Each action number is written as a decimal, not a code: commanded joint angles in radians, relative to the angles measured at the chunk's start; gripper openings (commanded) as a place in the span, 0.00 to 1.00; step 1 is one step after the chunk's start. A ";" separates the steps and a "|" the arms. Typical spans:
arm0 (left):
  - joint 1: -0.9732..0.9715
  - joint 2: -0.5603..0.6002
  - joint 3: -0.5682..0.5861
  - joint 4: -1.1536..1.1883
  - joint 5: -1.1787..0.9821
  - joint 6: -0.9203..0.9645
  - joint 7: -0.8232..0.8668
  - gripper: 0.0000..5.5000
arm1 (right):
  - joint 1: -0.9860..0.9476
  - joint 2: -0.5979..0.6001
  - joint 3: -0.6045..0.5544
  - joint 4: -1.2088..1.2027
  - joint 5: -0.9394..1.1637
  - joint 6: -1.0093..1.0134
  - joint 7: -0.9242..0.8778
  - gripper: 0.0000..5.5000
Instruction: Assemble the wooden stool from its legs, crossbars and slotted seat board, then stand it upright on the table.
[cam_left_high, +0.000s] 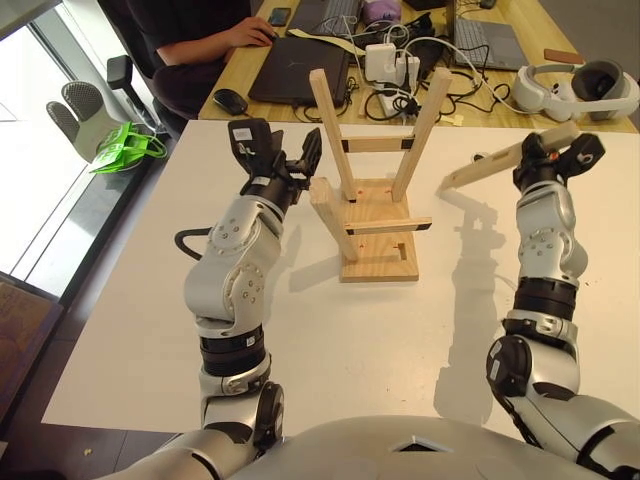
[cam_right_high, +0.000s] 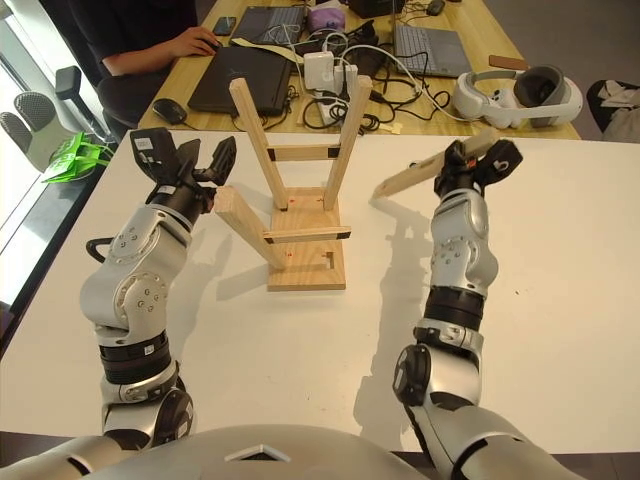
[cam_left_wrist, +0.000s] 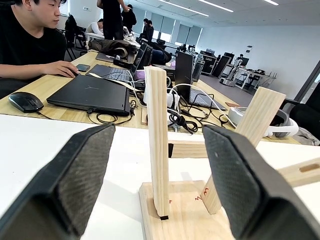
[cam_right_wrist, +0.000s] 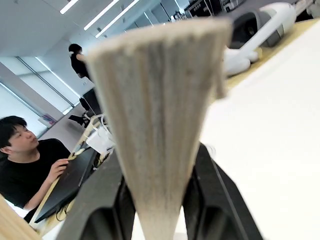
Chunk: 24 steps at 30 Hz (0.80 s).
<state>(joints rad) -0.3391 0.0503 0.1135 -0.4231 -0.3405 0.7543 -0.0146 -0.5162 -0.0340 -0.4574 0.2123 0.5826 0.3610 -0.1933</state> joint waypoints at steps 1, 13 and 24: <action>-0.029 0.011 -0.002 -0.006 -0.011 0.029 -0.004 0.58 | 0.029 0.096 0.015 -0.029 0.051 0.081 -0.058 0.18; -0.007 0.011 0.022 -0.042 -0.006 0.031 0.023 0.58 | -0.070 0.028 0.078 -0.031 0.052 0.073 0.095 0.18; 0.003 0.018 0.050 -0.101 0.004 0.022 0.065 0.58 | 0.084 -0.265 0.049 -0.277 0.381 0.579 0.405 0.18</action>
<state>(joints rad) -0.3210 0.0607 0.1678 -0.5169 -0.3440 0.7721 0.0459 -0.4795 -0.2956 -0.4044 -0.0071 0.9272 0.8952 0.2264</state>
